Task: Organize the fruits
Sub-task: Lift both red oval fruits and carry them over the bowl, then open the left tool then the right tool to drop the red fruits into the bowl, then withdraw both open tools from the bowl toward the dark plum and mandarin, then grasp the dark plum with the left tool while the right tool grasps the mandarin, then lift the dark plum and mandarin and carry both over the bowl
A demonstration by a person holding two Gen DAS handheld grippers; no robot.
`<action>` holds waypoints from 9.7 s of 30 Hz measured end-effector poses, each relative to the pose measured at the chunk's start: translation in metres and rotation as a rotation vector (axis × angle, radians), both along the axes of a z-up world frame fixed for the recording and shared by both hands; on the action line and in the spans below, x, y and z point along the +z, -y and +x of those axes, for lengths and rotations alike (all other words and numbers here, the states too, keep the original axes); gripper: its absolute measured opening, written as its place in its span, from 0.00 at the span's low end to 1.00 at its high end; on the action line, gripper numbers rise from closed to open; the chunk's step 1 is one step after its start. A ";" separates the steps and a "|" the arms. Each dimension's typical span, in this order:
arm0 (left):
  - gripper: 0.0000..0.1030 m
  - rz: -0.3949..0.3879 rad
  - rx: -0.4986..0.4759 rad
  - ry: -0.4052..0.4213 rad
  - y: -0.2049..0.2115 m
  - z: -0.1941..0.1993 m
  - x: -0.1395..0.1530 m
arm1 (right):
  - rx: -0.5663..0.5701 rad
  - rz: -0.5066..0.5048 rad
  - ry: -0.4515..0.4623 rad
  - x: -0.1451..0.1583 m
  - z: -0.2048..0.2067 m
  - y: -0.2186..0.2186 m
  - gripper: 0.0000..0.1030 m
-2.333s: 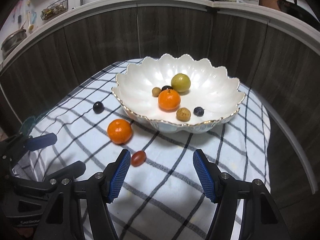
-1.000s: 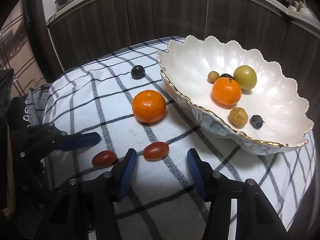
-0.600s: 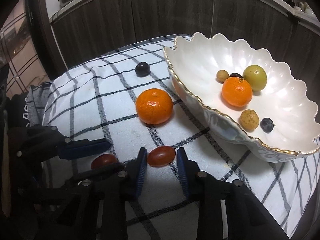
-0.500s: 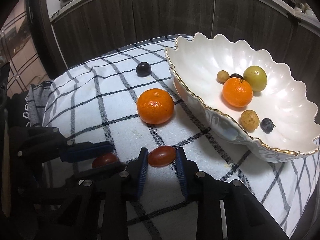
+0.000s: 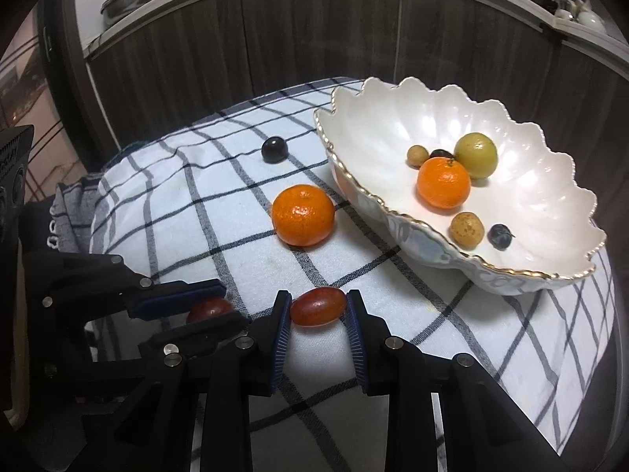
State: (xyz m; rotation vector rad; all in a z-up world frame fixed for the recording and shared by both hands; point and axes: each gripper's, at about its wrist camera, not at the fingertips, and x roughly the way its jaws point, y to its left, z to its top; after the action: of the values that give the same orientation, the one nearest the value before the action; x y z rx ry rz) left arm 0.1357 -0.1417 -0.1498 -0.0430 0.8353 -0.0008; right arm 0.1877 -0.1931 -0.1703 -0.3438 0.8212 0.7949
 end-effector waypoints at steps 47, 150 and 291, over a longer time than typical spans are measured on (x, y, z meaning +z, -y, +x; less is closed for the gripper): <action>0.19 -0.018 -0.192 0.131 -0.052 0.054 0.100 | -0.631 0.157 0.174 0.094 -0.023 0.019 0.29; 0.84 0.015 -0.161 0.156 -0.115 0.172 0.140 | -1.007 0.085 0.208 0.136 0.079 -0.004 0.75; 0.25 0.053 -0.365 0.022 -0.137 0.097 0.036 | -0.885 0.149 0.044 0.047 0.003 -0.089 0.42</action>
State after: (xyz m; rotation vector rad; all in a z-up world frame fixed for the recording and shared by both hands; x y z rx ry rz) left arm 0.2326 -0.0050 -0.1136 0.1599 0.8109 -0.3220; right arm 0.1903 -0.1042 -0.1230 0.1459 0.7655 0.0159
